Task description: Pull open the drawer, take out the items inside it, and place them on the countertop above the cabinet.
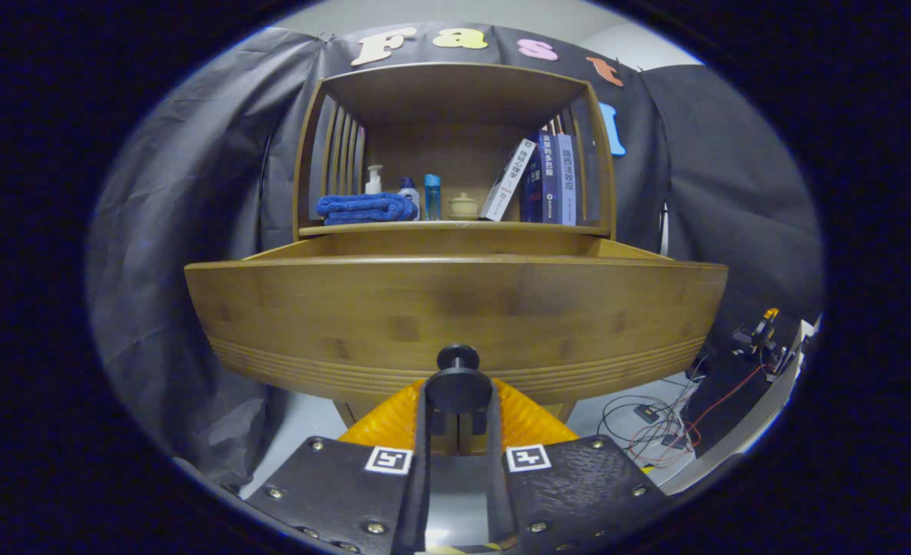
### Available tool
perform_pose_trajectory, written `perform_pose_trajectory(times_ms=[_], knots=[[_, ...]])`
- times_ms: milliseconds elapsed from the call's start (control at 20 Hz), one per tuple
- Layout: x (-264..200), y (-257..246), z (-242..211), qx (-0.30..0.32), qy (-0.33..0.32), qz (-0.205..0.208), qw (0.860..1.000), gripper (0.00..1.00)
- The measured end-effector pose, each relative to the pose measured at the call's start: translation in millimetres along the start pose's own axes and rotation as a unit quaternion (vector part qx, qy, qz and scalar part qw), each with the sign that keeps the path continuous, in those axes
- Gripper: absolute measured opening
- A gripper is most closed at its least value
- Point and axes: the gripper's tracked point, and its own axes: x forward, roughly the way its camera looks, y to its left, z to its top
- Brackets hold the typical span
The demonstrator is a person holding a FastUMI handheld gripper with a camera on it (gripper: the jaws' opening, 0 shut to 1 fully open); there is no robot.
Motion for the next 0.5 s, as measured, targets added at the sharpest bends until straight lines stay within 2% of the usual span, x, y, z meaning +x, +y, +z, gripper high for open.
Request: perform_pose_trajectory(times_ms=[100, 150, 300, 450, 500], knots=[[0.8, 0.8, 2.2, 0.003, 0.001, 0.002, 1.0, 0.3], [0.5, 2.1, -0.5, 0.003, 0.005, 0.005, 1.0, 0.38], [-4.7, 0.0, 9.6, -0.007, 0.001, 0.002, 1.0, 0.44], [-9.9, 11.2, 22.7, -0.02, -0.009, 0.012, 1.0, 0.65], [-13.1, 16.1, 30.3, -0.026, -0.013, 0.018, 0.999, 0.65]])
